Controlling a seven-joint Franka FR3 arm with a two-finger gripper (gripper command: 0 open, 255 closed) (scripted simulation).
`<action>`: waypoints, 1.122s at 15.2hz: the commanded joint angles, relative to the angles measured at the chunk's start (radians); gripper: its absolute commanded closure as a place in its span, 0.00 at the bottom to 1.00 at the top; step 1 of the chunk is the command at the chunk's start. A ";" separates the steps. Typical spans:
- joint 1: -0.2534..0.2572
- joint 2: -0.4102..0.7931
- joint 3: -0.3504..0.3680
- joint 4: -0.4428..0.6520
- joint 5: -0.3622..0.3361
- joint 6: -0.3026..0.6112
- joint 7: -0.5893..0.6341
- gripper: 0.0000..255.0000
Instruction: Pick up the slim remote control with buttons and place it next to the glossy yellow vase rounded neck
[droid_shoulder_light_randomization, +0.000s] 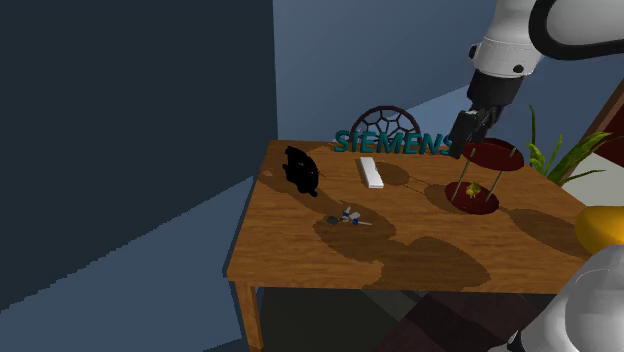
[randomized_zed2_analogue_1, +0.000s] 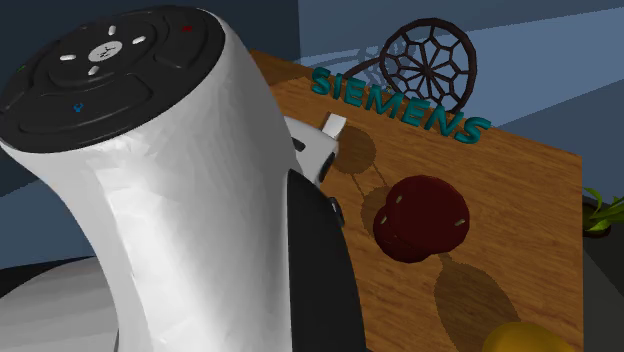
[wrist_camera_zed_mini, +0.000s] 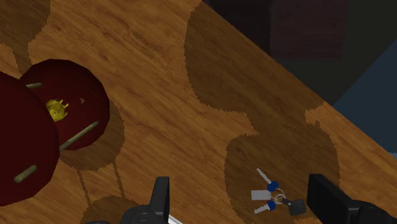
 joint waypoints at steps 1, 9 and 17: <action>0.000 0.000 0.000 0.000 0.000 0.000 0.000 0.00; -0.039 0.256 -0.028 0.031 0.001 0.215 0.065 0.00; -0.072 0.542 -0.060 0.144 0.014 0.378 0.117 0.00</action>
